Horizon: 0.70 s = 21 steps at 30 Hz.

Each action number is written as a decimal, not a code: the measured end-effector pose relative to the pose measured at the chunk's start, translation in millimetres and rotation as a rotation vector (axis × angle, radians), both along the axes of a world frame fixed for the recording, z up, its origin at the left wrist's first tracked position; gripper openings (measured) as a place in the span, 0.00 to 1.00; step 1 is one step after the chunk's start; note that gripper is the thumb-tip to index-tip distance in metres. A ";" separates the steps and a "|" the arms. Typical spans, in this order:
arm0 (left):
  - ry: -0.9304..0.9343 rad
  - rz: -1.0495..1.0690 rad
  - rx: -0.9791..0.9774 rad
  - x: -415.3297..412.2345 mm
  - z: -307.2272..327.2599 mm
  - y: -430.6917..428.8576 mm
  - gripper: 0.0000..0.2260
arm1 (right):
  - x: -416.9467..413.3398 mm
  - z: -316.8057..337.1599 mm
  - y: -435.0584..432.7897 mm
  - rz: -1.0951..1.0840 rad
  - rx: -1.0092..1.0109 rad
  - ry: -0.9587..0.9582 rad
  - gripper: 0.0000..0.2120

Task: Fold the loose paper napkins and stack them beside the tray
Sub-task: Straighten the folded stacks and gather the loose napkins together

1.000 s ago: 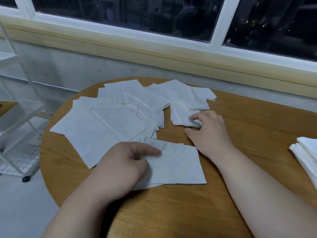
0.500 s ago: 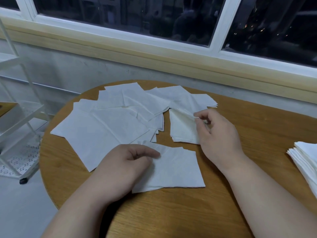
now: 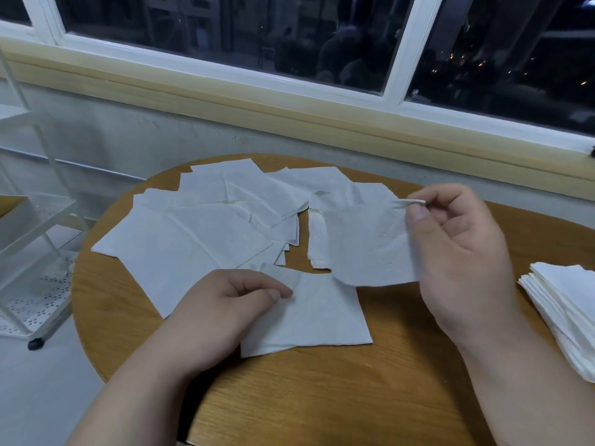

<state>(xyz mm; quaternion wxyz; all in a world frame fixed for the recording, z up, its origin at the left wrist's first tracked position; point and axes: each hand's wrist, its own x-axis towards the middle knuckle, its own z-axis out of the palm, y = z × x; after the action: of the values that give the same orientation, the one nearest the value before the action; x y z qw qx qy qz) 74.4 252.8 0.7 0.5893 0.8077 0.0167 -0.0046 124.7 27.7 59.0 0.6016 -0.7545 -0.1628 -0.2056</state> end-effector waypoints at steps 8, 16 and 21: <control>-0.016 -0.175 -0.100 -1.9 -1.9 13.8 0.11 | -5.4 -37.7 14.4 0.111 0.198 0.497 0.06; -0.053 -0.230 -0.089 -3.4 5.2 14.4 0.10 | -4.3 -72.3 29.5 -0.053 0.089 0.463 0.06; -0.059 -0.278 -0.124 -2.0 1.7 15.6 0.13 | -2.0 -68.3 28.6 -0.093 0.280 0.431 0.07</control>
<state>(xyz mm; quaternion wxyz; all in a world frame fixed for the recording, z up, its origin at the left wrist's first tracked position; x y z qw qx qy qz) 72.4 268.4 2.4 0.6320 0.7641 -0.1128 -0.0632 122.8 56.4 -9.3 0.7109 -0.6969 0.0341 -0.0881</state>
